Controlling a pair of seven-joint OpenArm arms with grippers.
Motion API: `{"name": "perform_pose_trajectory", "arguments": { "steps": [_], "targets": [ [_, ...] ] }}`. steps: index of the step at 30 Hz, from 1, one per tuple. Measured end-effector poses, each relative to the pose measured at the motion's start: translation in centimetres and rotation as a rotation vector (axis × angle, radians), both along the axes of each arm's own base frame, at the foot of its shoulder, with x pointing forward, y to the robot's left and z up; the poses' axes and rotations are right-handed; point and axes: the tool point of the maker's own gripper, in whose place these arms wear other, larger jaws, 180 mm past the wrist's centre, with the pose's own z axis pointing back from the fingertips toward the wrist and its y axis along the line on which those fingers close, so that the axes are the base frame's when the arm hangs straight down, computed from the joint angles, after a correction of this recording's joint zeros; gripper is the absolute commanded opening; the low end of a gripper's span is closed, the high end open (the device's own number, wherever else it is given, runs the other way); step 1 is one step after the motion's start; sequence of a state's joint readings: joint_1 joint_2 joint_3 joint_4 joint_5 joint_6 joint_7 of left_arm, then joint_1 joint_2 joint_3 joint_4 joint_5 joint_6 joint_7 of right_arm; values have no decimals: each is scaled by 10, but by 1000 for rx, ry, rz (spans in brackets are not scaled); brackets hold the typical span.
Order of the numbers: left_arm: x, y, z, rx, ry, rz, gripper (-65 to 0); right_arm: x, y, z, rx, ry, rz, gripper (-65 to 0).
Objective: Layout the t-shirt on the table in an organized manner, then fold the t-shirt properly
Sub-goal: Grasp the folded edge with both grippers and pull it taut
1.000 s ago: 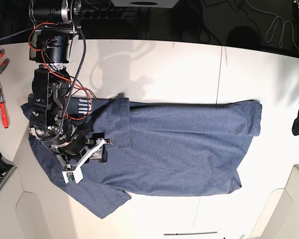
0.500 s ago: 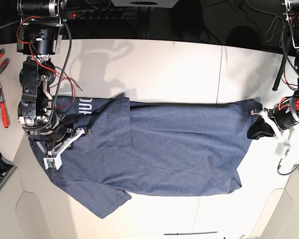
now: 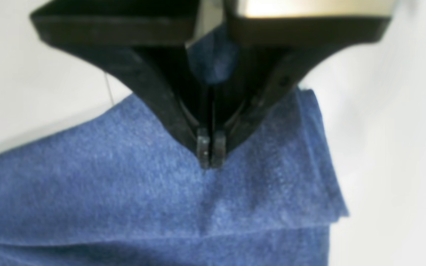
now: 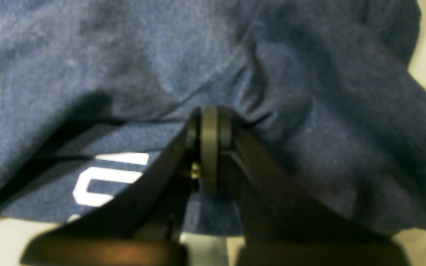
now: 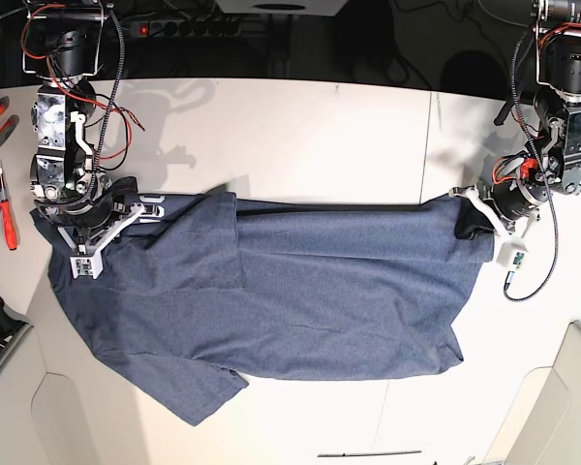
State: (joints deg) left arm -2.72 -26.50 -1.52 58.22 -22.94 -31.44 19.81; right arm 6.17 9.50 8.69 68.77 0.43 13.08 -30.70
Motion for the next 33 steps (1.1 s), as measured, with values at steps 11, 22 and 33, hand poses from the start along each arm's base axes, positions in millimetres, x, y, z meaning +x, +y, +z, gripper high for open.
{"name": "perform_pose_trajectory", "arguments": {
  "steps": [11,22,33],
  "targets": [
    [-59,74,2,84,73,174,-650,-79,47,-9,223,146,95,-650],
    [-139,102,8,116,159,251,-650,-142,59,5,222,202,157,-650],
    [-117,82,73,-208,-96,305,-630,-105,55,29,172,147,175,-650]
  ]
}}
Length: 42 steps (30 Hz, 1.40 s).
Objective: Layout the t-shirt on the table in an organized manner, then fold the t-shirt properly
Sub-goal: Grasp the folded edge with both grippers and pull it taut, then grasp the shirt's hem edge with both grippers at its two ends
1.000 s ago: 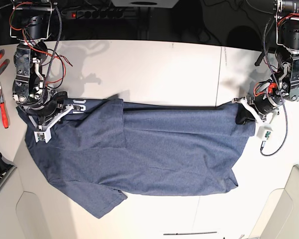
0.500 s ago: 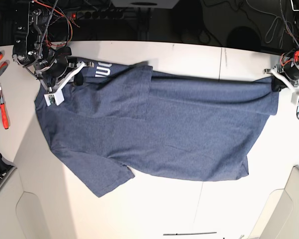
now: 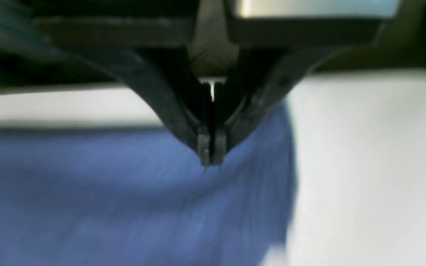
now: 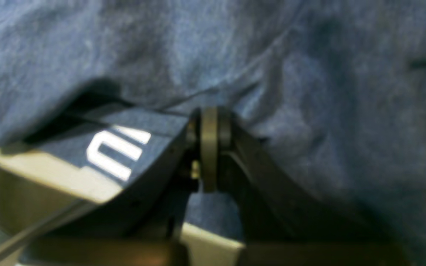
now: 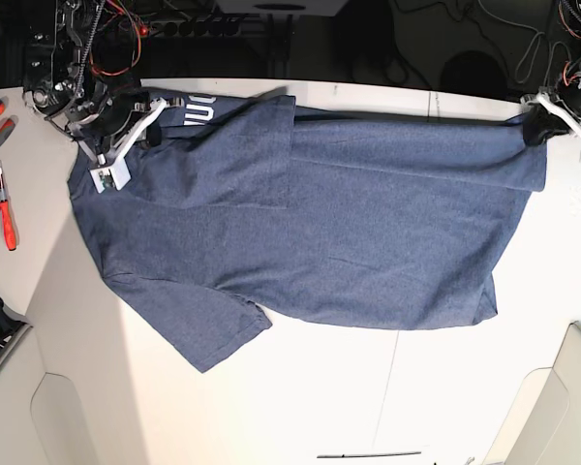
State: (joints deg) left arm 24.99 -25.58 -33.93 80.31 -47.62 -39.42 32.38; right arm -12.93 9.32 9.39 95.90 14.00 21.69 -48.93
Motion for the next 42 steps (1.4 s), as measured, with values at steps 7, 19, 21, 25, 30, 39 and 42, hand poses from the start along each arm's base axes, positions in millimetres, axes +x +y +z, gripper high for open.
{"name": "perform_pose_trajectory", "arguments": {
  "steps": [7,19,21,25,30,39,42],
  "targets": [
    [48,-7,109,64,-264,-86,-522,112,6,129,-6,-406,34,-433],
    [46,-9,105,84,-230,-106,-522,198,-92,85,28,-272,-219,-367],
    [45,-9,104,84,-227,-105,-510,201,-114,76,71,-226,-256,-361],
    [44,-7,99,111,-200,-110,-406,187,-137,44,185,-102,-294,-350],
    [43,-8,98,107,-191,-114,-395,164,-115,0,367,-31,-359,-339],
    [43,-8,98,107,-191,-114,-395,170,-71,-16,421,-34,-349,-340],
    [43,-8,98,108,-192,-114,-395,172,-52,-18,438,-27,-314,-407]
  ]
}}
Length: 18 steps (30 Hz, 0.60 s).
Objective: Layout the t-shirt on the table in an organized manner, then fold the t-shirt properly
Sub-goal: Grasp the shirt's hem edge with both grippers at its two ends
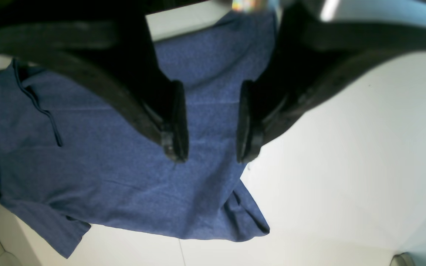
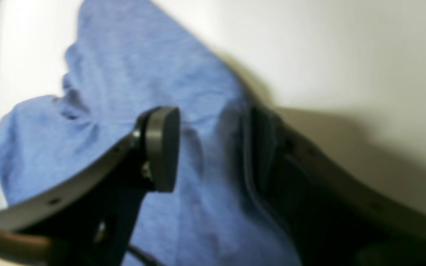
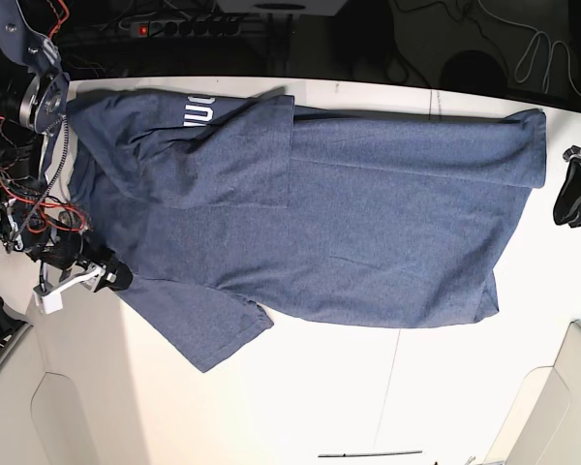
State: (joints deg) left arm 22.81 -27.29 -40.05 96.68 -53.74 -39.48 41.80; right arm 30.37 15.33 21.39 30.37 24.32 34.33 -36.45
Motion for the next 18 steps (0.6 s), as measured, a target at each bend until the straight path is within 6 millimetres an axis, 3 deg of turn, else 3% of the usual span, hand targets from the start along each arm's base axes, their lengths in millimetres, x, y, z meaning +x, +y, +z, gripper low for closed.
{"name": "perform_pose_trajectory", "arguments": {
  "steps": [3,4,8,12,18],
  "targets": [
    [11,6,2,41,-8,13,-396,-4,4,-6,-41,23,38,-619],
    [21,13,5,40,-30,44,-396,-5,3,-7,-50,26,37,-650],
    [64,40,-12,-25,-30,165,-396,-6,-3,-8,-68,36,44,-650],
    [114,52,-58,-127,32,236,-395,-6,-6,-7,-79,32,44,-650],
    [169,34,-94,-199,67,261,-338,-6,-8,-7,-82,34,40,-650]
  ]
}}
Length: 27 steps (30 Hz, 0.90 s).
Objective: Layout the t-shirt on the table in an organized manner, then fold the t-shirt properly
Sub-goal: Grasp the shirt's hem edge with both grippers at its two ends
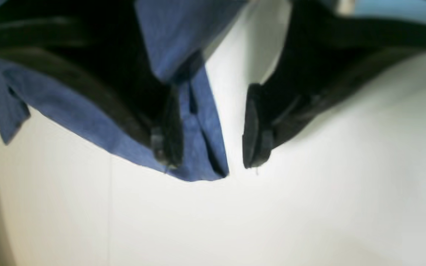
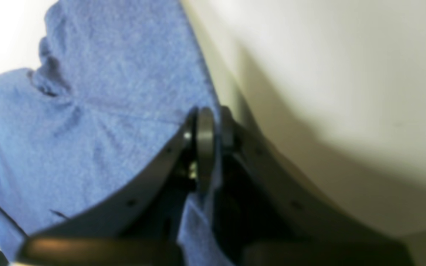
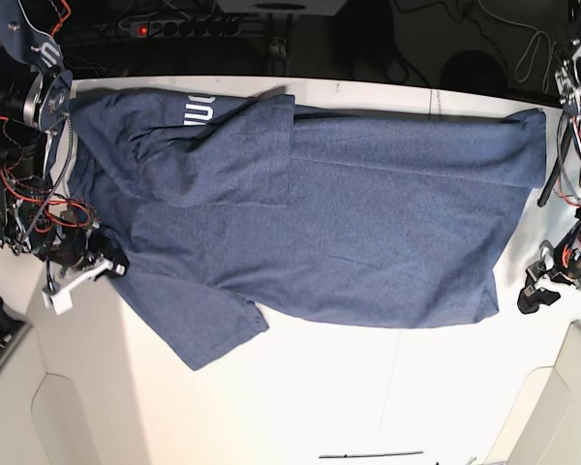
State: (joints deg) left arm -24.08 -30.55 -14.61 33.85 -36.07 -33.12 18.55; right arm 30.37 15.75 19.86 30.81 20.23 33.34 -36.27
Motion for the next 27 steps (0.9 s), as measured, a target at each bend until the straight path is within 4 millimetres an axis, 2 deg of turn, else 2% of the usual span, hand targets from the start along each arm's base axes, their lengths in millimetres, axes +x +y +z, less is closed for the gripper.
{"name": "perform_pose_trajectory", "arguments": {
  "steps": [2,4,7,12,19,23,25,27],
  "targets": [
    [11,-3,-5,39,32,-8,-338,0,-1,0,-2,1,-2,-650],
    [19,5,-7,81,62,44,-338,0,-1,0,-2,1,-3,-650],
    [23,8,-12,132,109,56,-338,0,-1,0,-3,1,-3,-650],
    [10,-16,-49,140,186,48,-338,1,0,1,10,-5,-10,-650],
    [17,-39,-56,107,149,54,-338,1,0,1,9,-4,-10,-650],
    [19,-41,-54,107,144,50,-341,1,1,1,10,-4,-9,-650],
    [20,-42,-53,107,136,49,-407,1,1,1,10,-4,-9,-650],
    [21,-41,-52,115,121,54,-540,1,1,1,10,-4,-10,-650]
  ]
}}
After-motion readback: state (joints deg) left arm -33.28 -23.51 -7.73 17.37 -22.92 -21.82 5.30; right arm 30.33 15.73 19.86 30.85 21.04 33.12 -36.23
